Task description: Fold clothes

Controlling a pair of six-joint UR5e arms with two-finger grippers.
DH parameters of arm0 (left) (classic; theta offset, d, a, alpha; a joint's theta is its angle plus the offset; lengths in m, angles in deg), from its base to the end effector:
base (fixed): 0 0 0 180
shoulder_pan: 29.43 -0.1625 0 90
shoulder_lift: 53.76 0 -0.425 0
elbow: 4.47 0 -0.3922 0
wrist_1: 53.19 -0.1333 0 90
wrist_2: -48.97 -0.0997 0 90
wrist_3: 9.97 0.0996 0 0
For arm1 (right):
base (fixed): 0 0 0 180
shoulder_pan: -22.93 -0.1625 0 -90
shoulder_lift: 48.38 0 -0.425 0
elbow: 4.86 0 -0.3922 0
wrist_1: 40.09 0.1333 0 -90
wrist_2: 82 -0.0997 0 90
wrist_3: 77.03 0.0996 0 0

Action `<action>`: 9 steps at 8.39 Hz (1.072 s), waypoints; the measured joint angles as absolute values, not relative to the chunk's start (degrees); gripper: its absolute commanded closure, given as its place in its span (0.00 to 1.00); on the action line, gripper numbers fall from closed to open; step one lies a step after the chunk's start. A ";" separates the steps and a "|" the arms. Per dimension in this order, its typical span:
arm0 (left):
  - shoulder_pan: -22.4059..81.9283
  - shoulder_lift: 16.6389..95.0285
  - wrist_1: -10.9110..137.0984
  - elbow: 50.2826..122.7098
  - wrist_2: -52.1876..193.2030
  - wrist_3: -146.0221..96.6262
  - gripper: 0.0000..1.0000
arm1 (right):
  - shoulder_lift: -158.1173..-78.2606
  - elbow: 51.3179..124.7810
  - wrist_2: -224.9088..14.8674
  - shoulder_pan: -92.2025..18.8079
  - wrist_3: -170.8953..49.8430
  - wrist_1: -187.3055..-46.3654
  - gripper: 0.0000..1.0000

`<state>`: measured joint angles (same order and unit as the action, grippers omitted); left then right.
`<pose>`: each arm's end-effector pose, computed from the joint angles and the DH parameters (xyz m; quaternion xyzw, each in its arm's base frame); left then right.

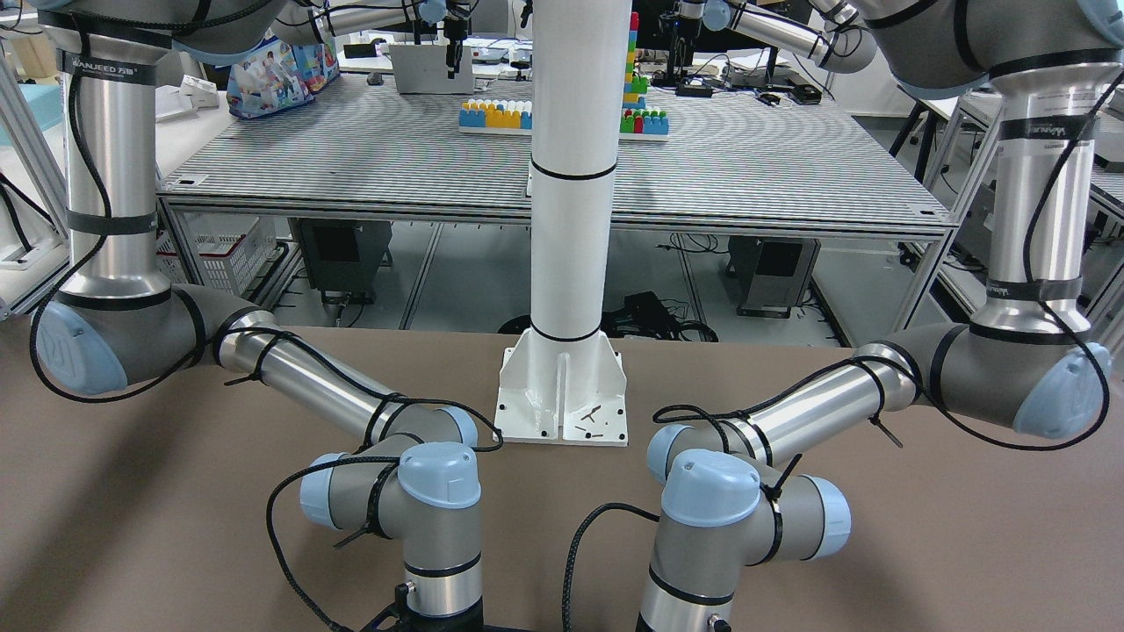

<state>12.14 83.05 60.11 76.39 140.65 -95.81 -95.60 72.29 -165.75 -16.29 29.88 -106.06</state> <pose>0.4789 -0.5990 0.1748 0.1855 0.4723 -0.2693 0.8185 -0.5033 -0.5968 0.2564 0.1353 -0.4350 0.4405 0.7736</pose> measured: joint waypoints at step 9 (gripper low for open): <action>20.35 74.08 59.71 81.11 150.79 -78.25 0.00 | -94.90 66.51 -171.54 -21.76 -10.28 -104.35 0.05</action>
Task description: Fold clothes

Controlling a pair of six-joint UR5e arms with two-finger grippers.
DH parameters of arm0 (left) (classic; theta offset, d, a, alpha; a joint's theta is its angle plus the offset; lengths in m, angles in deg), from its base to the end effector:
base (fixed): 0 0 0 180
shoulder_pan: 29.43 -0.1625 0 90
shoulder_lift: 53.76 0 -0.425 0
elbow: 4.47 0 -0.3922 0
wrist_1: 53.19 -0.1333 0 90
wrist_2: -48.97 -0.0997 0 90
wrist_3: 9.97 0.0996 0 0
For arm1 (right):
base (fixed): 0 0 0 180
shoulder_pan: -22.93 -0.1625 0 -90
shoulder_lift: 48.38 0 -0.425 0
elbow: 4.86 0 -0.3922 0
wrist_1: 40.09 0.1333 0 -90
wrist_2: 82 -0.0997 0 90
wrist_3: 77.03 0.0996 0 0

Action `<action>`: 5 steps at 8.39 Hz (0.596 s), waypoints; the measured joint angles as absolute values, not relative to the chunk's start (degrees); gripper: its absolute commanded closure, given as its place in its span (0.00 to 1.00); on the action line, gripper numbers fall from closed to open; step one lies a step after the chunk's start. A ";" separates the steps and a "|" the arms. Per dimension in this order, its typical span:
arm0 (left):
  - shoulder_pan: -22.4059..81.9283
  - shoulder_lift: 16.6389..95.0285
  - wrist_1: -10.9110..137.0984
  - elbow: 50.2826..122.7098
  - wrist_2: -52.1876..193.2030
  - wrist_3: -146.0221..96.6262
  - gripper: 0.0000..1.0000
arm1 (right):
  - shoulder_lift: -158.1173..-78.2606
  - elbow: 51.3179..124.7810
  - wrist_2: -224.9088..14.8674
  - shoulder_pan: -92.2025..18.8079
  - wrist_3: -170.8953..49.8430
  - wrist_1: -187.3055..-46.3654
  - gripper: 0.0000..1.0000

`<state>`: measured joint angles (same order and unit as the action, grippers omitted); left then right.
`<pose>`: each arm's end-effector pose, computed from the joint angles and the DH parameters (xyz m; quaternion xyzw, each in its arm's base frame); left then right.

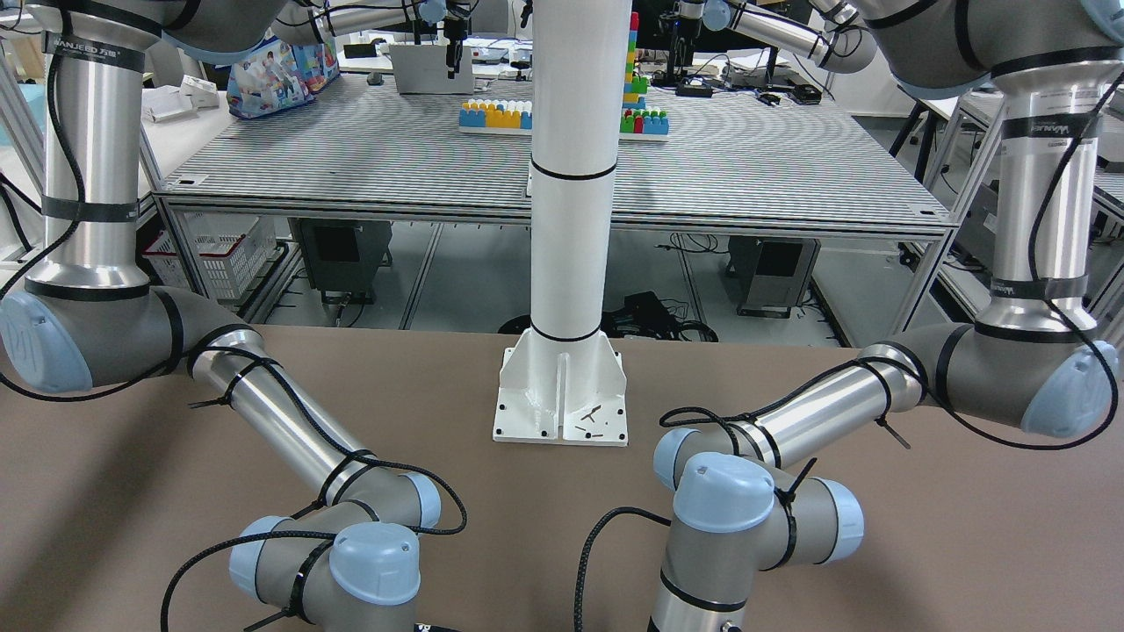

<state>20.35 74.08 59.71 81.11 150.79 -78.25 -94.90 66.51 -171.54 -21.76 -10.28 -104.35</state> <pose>0.3816 -0.6261 0.2532 0.2006 0.4340 -0.1655 0.8626 -0.4663 -0.6499 0.2923 0.2418 -0.3523 0.1699 0.8880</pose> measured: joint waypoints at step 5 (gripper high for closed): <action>39.13 51.49 59.54 89.56 157.25 -42.14 0.00 | -119.97 82.77 -175.10 -37.31 -53.11 -109.75 0.05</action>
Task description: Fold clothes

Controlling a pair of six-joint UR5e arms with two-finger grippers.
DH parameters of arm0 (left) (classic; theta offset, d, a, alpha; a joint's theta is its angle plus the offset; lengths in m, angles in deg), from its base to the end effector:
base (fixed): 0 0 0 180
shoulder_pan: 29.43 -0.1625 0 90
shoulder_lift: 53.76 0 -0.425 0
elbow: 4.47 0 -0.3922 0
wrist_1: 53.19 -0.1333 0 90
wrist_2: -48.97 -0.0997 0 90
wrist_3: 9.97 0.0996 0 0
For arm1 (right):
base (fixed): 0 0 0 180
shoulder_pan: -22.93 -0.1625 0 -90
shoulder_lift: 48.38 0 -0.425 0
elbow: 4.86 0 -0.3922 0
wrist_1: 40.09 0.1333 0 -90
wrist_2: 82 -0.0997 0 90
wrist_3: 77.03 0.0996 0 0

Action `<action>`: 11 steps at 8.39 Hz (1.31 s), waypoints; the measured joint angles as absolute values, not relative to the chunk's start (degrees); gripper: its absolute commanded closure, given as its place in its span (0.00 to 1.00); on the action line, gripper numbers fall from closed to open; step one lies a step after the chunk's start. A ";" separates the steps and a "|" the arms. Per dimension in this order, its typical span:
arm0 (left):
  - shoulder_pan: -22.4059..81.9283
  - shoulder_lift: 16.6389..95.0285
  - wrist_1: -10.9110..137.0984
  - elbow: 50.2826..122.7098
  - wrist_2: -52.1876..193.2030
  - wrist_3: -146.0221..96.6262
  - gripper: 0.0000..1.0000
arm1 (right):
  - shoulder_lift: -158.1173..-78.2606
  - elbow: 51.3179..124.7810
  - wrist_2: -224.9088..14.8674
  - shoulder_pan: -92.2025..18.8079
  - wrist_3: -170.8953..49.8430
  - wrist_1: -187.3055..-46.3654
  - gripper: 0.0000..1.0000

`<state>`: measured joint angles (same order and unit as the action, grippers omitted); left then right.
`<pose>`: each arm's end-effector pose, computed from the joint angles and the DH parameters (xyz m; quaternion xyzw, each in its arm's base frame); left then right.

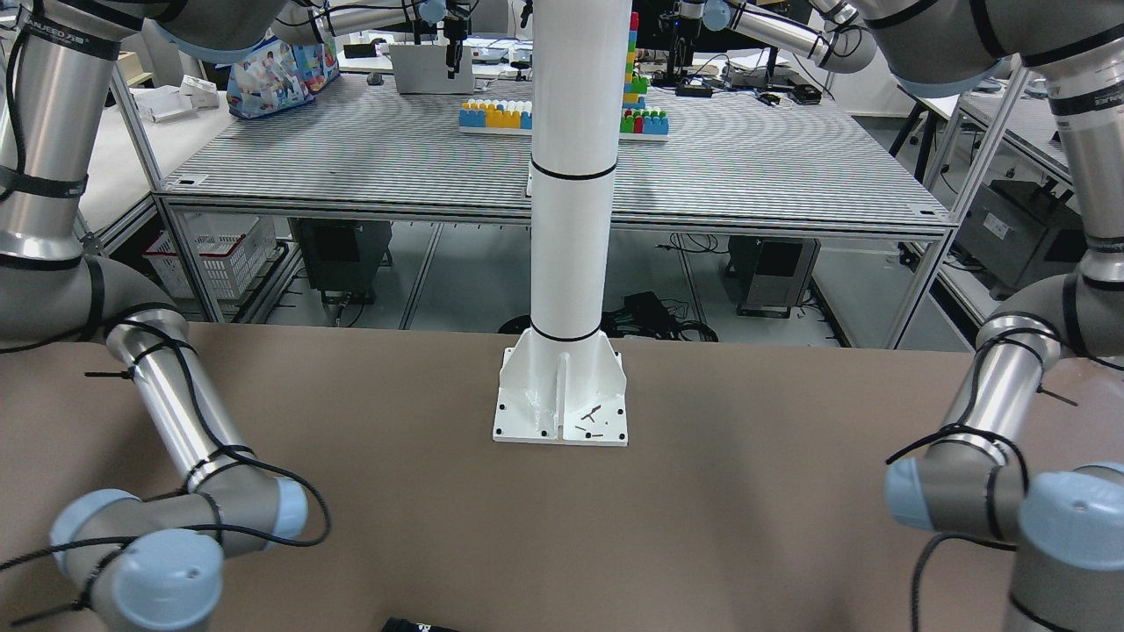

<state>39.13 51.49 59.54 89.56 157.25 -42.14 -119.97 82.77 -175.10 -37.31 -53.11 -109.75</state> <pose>0.1314 -0.6138 0.4466 0.2490 0.2919 -0.0295 0.9230 -0.2118 -0.6281 0.4783 0.2668 -0.1638 -0.0568 0.9480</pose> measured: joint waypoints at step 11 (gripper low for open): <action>61.77 35.31 59.94 92.26 150.46 -10.32 0.00 | -149.11 99.12 -171.94 -59.51 -76.78 -105.46 0.05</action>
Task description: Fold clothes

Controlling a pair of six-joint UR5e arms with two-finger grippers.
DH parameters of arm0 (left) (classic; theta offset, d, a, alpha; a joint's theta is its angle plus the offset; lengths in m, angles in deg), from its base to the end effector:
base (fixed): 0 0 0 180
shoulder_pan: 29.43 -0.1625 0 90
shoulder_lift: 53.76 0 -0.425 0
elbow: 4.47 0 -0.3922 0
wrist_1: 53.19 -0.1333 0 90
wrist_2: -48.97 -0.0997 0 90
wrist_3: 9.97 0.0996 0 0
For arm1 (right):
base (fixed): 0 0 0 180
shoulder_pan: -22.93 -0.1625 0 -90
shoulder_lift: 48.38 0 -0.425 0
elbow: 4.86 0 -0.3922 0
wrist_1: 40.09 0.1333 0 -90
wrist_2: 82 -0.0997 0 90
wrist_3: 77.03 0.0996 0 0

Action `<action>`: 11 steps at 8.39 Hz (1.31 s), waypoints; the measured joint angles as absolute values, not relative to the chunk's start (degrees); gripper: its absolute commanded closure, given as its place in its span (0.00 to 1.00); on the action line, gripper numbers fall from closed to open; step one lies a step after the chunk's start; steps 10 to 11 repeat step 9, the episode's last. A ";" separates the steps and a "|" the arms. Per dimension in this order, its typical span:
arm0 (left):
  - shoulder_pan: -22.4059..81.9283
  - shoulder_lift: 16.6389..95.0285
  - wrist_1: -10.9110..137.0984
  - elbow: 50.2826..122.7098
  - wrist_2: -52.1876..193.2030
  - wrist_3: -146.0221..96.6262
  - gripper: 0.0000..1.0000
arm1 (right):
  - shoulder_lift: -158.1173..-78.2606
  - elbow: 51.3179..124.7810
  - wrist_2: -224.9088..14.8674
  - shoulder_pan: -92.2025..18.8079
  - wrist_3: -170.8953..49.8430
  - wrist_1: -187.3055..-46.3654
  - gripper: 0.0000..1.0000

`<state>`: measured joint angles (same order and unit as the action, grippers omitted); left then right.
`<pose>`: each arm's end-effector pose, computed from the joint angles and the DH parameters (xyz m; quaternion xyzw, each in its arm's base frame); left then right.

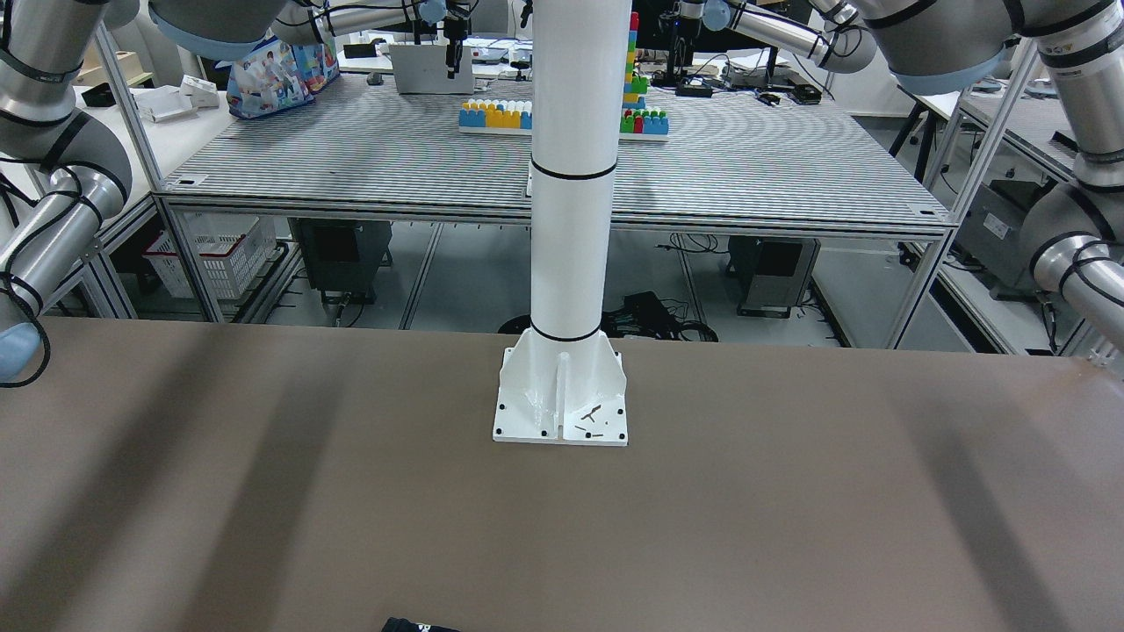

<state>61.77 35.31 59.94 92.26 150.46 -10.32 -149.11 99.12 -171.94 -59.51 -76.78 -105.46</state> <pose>-0.1243 -0.5153 0.5850 0.2492 0.0951 0.0120 0.9637 0.0734 -0.4608 0.5993 0.2404 -0.0159 -0.0617 0.9686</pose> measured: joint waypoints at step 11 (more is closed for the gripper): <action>61.68 41.23 51.14 91.51 146.49 -7.82 0.00 | -137.25 97.89 -169.25 -63.53 -76.12 -125.67 0.05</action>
